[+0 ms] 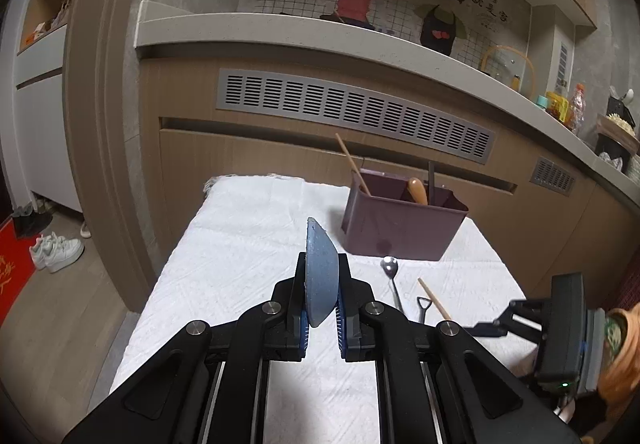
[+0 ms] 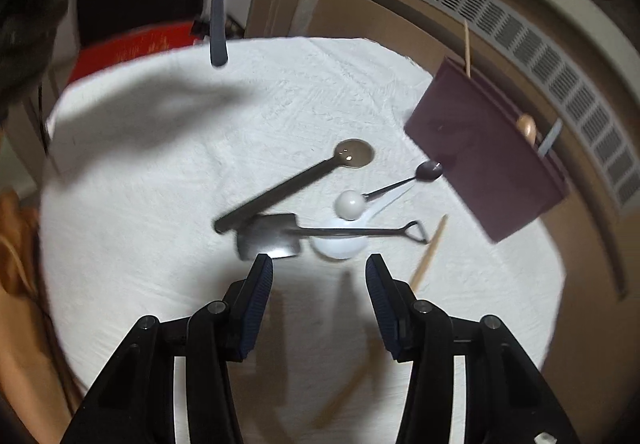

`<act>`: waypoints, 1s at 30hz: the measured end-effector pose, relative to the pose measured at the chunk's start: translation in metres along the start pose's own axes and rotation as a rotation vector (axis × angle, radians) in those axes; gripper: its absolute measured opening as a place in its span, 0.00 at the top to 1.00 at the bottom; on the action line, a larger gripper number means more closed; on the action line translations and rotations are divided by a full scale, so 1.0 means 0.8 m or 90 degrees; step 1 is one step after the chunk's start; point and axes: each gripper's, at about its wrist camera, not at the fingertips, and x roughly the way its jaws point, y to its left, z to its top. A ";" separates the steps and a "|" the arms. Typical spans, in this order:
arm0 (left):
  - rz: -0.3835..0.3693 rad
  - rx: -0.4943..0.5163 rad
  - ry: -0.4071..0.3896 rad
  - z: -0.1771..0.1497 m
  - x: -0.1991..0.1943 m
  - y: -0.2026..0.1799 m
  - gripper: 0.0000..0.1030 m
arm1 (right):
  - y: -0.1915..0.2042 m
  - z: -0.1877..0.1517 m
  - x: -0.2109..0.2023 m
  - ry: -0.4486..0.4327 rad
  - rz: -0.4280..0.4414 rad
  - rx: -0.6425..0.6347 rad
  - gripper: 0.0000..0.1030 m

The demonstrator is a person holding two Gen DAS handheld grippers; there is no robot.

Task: Organize utensils
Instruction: 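Lift the blue spoon with the left tool while the right tool grasps the metal shovel scoop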

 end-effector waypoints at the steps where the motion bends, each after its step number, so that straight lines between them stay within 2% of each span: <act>1: 0.001 -0.007 0.001 -0.001 0.001 0.004 0.90 | -0.001 0.000 0.004 0.003 -0.009 -0.024 0.55; 5: 0.007 -0.019 0.016 -0.004 0.015 0.016 0.90 | 0.002 0.005 0.025 0.009 -0.017 -0.074 0.55; 10: 0.015 -0.031 0.037 -0.007 0.032 0.030 0.90 | 0.015 0.033 0.043 -0.022 0.039 -0.107 0.55; 13: 0.014 -0.041 0.047 -0.009 0.039 0.039 0.90 | 0.008 0.056 0.059 -0.012 0.112 -0.089 0.55; 16: 0.004 -0.047 0.058 -0.010 0.044 0.045 0.90 | -0.018 0.074 0.080 0.032 0.211 -0.043 0.51; 18: 0.002 -0.049 0.061 -0.011 0.045 0.047 0.90 | -0.033 0.079 0.093 0.057 0.256 -0.018 0.48; 21: -0.001 -0.052 0.064 -0.011 0.047 0.049 0.90 | -0.040 0.083 0.096 0.065 0.258 0.001 0.49; 24: -0.003 -0.052 0.069 -0.011 0.050 0.047 0.90 | -0.030 0.083 0.088 0.059 0.232 -0.001 0.74; 25: -0.004 -0.050 0.070 -0.012 0.049 0.045 0.90 | -0.027 0.083 0.084 0.058 0.220 0.000 0.90; 26: -0.005 -0.048 0.070 -0.012 0.048 0.042 0.90 | -0.026 0.083 0.081 0.057 0.215 0.004 0.95; 30: -0.019 -0.043 0.075 -0.012 0.044 0.031 0.90 | -0.045 0.081 0.055 0.038 0.205 0.081 0.97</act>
